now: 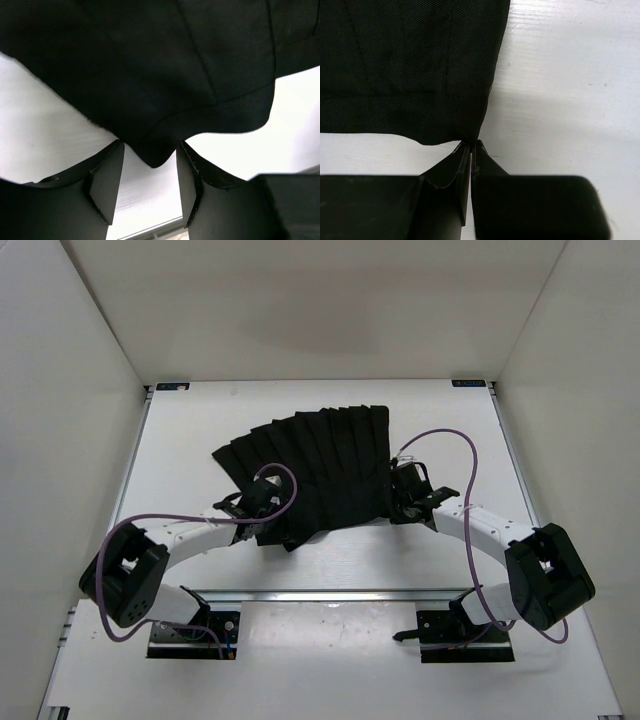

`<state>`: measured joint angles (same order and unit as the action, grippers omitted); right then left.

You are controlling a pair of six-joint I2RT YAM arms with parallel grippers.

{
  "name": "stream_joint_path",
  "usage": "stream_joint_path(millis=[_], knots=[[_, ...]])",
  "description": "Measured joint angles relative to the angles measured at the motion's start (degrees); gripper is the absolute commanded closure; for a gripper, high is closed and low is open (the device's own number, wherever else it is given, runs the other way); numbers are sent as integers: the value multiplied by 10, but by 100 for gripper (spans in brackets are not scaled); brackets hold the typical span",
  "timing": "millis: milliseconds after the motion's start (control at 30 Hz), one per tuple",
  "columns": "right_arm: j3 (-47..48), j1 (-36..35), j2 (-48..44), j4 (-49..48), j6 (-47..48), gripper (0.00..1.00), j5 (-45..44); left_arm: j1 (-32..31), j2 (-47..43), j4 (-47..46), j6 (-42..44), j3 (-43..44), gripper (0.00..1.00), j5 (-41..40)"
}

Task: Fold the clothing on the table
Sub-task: Fold the skirt

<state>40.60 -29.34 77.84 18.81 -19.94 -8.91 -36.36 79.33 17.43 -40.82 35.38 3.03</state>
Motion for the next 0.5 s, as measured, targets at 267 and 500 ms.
stream_joint_path(millis=[267,500], knots=[[-5,2,-1,-14,0,100,16,-32,62,63,26,70,67,-55],[-14,10,-18,-24,1,100,25,-43,88,94,54,99,100,-81]])
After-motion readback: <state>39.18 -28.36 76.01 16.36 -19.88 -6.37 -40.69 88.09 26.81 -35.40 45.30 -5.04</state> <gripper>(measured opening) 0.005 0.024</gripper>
